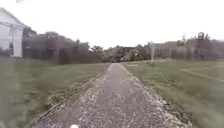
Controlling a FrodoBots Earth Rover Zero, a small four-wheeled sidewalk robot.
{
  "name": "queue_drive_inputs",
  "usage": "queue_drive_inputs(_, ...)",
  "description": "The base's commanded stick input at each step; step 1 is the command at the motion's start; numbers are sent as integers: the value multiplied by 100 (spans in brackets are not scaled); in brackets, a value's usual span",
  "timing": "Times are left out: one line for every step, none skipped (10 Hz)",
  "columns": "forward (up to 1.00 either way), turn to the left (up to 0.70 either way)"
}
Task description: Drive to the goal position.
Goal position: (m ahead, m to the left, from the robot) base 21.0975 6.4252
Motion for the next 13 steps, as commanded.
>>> queue_drive_inputs(64, -1)
queue_drive_inputs(64, -3)
queue_drive_inputs(64, -9)
queue_drive_inputs(65, -11)
queue_drive_inputs(67, -14)
queue_drive_inputs(67, 0)
queue_drive_inputs(67, 0)
queue_drive_inputs(67, 0)
queue_drive_inputs(67, 0)
queue_drive_inputs(67, 0)
queue_drive_inputs(67, 0)
queue_drive_inputs(67, 0)
queue_drive_inputs(67, 0)
